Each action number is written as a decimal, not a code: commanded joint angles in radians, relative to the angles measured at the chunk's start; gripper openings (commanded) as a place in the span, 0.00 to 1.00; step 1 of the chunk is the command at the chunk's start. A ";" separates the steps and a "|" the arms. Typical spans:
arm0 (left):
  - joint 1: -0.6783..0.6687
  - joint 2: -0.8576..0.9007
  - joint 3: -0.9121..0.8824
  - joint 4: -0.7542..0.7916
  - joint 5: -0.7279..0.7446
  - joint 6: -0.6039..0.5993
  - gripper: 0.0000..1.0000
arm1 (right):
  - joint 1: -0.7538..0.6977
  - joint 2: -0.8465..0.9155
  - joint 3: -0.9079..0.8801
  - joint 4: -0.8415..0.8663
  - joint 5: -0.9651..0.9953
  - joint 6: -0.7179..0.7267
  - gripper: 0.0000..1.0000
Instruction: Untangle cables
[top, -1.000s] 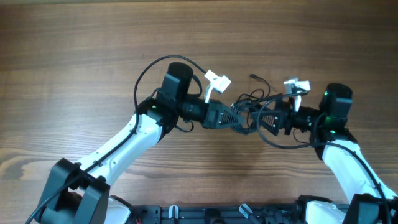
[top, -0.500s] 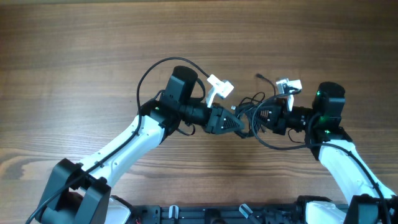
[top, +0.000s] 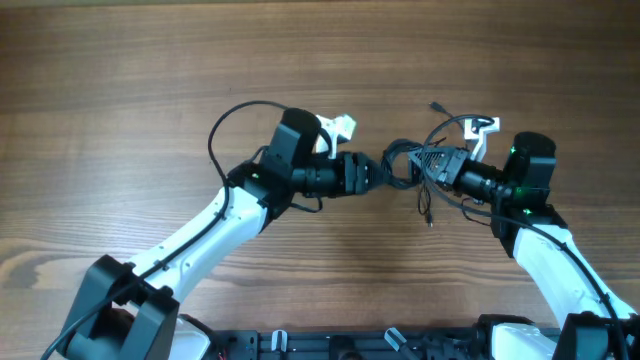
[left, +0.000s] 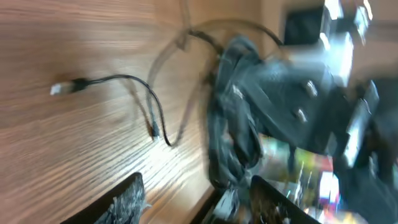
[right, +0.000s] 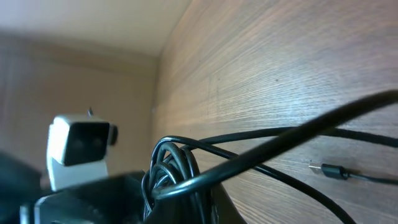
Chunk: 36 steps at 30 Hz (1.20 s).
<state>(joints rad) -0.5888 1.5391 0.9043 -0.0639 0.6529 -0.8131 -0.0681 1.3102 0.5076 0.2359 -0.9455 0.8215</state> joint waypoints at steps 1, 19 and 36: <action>-0.060 -0.020 0.005 0.020 -0.257 -0.365 0.61 | -0.001 0.013 0.008 -0.009 0.042 0.115 0.04; -0.232 -0.018 0.005 0.090 -0.596 -0.633 0.49 | 0.000 0.013 0.008 -0.092 0.080 0.197 0.04; -0.232 -0.016 0.005 0.089 -0.603 -0.620 0.04 | 0.130 0.013 0.008 -0.085 0.119 0.333 0.04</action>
<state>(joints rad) -0.8162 1.5387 0.9039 0.0151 0.0635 -1.4601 0.0280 1.3102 0.5076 0.1471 -0.8310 1.1187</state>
